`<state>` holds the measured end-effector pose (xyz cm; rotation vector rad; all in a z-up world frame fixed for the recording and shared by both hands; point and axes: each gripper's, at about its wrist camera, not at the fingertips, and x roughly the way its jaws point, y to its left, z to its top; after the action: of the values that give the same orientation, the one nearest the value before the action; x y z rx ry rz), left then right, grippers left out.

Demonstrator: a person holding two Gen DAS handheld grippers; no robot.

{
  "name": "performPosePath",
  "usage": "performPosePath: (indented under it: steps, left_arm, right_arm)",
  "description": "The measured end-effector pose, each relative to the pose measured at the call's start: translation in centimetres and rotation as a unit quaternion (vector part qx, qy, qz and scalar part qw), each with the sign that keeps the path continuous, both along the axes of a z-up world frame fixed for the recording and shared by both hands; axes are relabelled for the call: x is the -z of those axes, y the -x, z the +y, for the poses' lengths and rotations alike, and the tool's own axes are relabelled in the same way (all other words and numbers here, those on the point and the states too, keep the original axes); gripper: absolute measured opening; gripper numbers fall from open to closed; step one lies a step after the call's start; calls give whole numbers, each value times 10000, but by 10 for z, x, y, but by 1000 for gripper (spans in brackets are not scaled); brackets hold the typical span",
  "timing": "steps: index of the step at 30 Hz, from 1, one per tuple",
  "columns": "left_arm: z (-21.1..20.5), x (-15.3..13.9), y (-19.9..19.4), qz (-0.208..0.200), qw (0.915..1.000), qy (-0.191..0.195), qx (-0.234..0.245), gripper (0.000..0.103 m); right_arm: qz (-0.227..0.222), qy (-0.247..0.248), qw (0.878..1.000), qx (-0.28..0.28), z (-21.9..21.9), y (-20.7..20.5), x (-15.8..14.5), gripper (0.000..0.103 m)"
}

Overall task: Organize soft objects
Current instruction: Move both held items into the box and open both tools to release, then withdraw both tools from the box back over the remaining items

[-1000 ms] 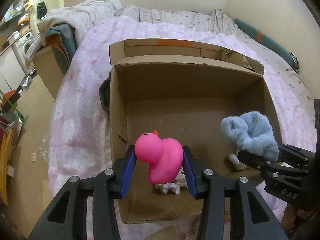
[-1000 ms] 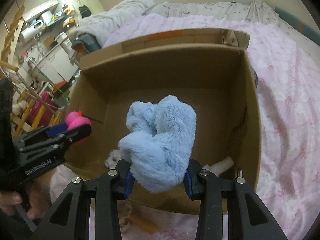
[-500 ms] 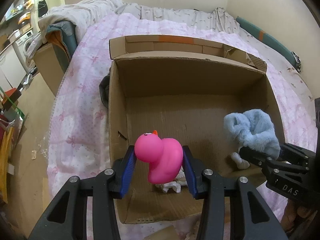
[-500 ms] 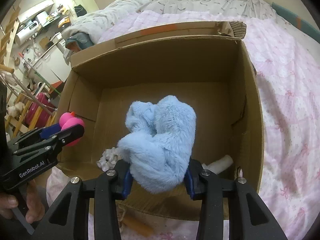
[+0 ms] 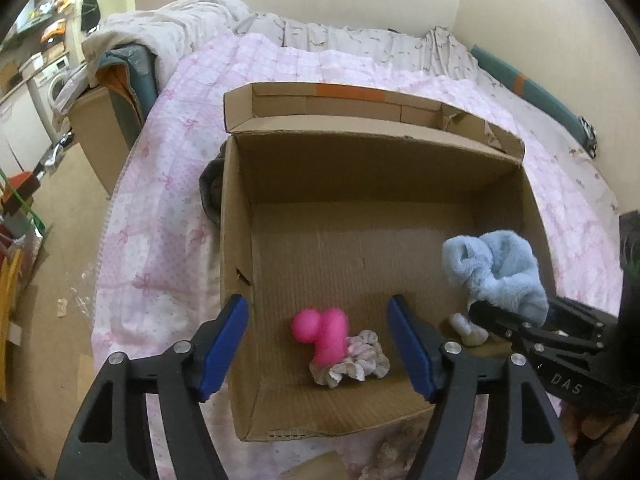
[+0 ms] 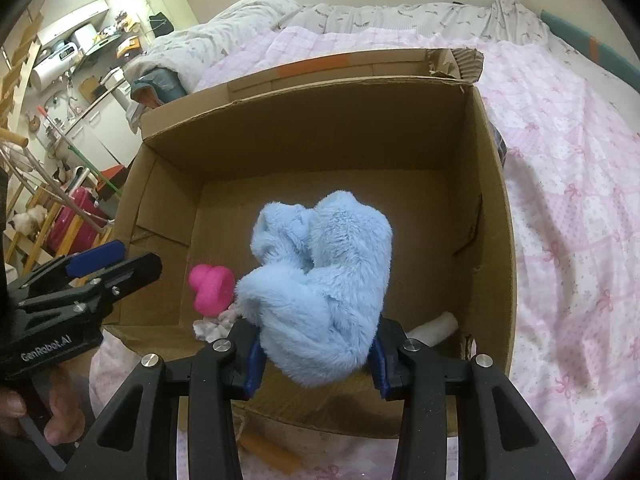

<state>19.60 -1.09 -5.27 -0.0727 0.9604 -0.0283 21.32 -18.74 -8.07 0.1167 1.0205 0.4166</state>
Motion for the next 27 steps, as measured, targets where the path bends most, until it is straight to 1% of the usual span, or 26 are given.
performPosePath:
  steps: [2, 4, 6, 8, 9, 11, 13, 15, 19, 23, 27]
  left_arm:
    - [2, -1, 0, -2, 10000, 68, -23, 69]
    - [2, -2, 0, -7, 10000, 81, -25, 69]
    - [2, -2, 0, -21, 10000, 67, -22, 69]
    - [1, -3, 1, -26, 10000, 52, -7, 69]
    - [1, -3, 2, -30, 10000, 41, -13, 69]
    - [1, -3, 2, -40, 10000, 35, -20, 69]
    - [0, -5, 4, -64, 10000, 9, -19, 69]
    - [-1, -6, 5, -86, 10000, -10, -17, 70]
    - [0, -12, 11, -138, 9999, -7, -37, 70]
    - [3, -20, 18, -145, 9999, 49, -16, 70]
    - [7, -36, 29, -376, 9993, 69, -31, 70]
  right_arm:
    - [-7, -97, 9999, 28, -2, 0, -1, 50]
    - [-16, -211, 9998, 53, -6, 1, -2, 61]
    - [-30, -289, 9995, 97, -9, 1, -3, 80]
    - [-53, -397, 9991, 120, -11, 1, -4, 85]
    - [-33, -436, 9989, 139, -13, 0, -4, 91]
    - [-29, -537, 9984, 188, -16, 0, -5, 99]
    - [-66, -588, 9980, 205, -20, 2, -8, 99]
    - [-110, -533, 9983, 209, -20, 3, -10, 99]
    - [-92, -552, 9983, 159, -22, 8, -14, 99]
    - [-128, -405, 9990, 142, -23, 19, -22, 99]
    - [-11, -277, 9995, 152, -28, 40, -28, 99]
